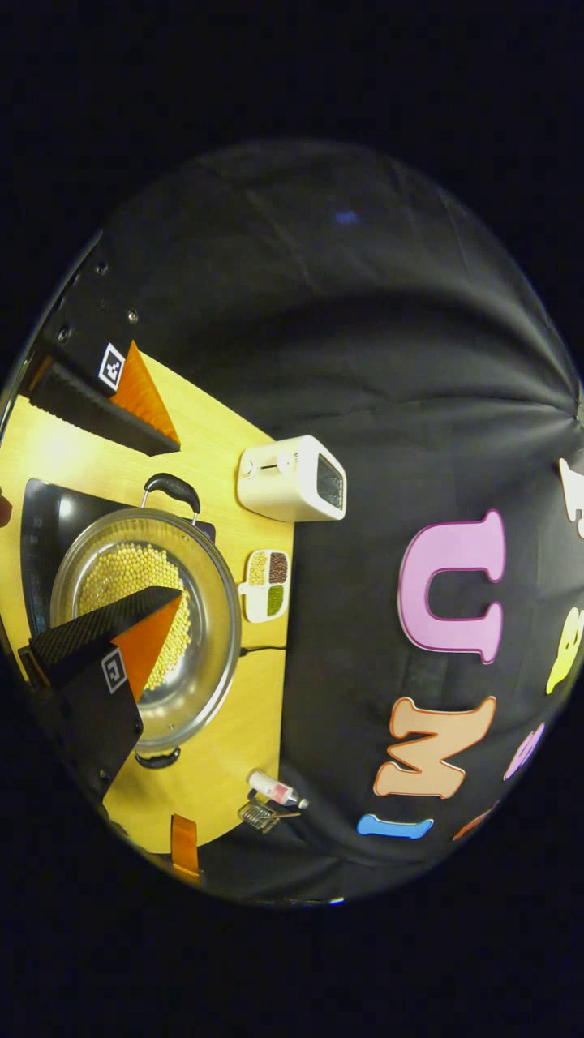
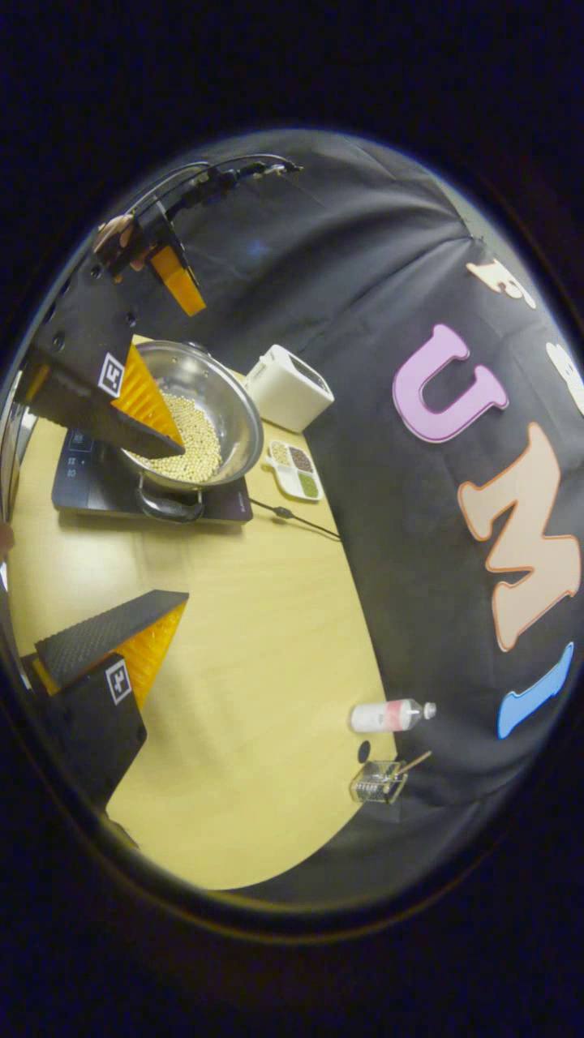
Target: First push the handle of the pot to place it horizontally, then grasp the pot with both hands and set it on the induction cooktop.
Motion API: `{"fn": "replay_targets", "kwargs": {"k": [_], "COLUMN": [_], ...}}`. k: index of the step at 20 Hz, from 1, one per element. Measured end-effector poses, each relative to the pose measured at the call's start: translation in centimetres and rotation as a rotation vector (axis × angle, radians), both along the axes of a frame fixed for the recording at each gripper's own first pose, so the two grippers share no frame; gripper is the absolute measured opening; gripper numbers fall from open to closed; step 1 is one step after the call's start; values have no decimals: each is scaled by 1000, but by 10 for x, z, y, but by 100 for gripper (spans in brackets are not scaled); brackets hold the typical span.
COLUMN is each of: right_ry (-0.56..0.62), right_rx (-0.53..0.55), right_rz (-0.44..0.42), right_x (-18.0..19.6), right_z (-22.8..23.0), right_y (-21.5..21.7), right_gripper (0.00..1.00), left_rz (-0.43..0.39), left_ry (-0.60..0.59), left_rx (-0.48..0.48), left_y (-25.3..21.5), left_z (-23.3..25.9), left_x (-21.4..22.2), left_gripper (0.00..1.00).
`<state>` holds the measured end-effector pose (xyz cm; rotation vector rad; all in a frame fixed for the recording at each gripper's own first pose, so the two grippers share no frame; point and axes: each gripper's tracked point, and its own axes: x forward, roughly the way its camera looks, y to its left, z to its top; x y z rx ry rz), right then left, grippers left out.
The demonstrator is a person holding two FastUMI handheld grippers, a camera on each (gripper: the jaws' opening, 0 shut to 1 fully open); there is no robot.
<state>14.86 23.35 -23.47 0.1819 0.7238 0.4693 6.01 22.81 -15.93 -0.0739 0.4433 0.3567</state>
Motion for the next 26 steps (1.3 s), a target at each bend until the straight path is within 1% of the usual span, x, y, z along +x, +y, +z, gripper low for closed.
{"fn": "replay_targets", "kwargs": {"k": [2,3,4,5,7,9,12,14,17,21,26], "right_ry": [-56,-85,-119,-158,-243,-306,-390,-445,-524,-604,-597], "right_rx": [-1,0,1,1,6,19,44,58,67,56,63], "right_rz": [34,54,75,92,120,136,141,130,94,18,-73], "right_x": [-4,-6,-6,-5,-1,1,5,8,10,12,13], "right_z": [23,35,48,62,90,115,150,173,207,246,261], "right_y": [-20,-29,-39,-50,-72,-93,-121,-139,-168,-216,-268], "right_gripper": [100,92,100,92,92,92,92,92,91,92,92], "left_rz": [38,50,61,68,72,81,85,81,35,-43,-138], "left_ry": [-47,-74,-99,-125,-194,-249,-322,-350,-381,-408,-404], "left_rx": [10,8,4,4,10,39,77,112,152,128,197], "left_y": [-29,-48,-66,-83,-117,-139,-175,-198,-240,-293,-334], "left_z": [21,33,44,55,82,106,137,151,163,174,182], "left_x": [-14,-19,-26,-31,-36,-41,-41,-37,-32,-20,-10], "left_gripper": [99,99,99,98,98,98,98,98,98,98,98]}}
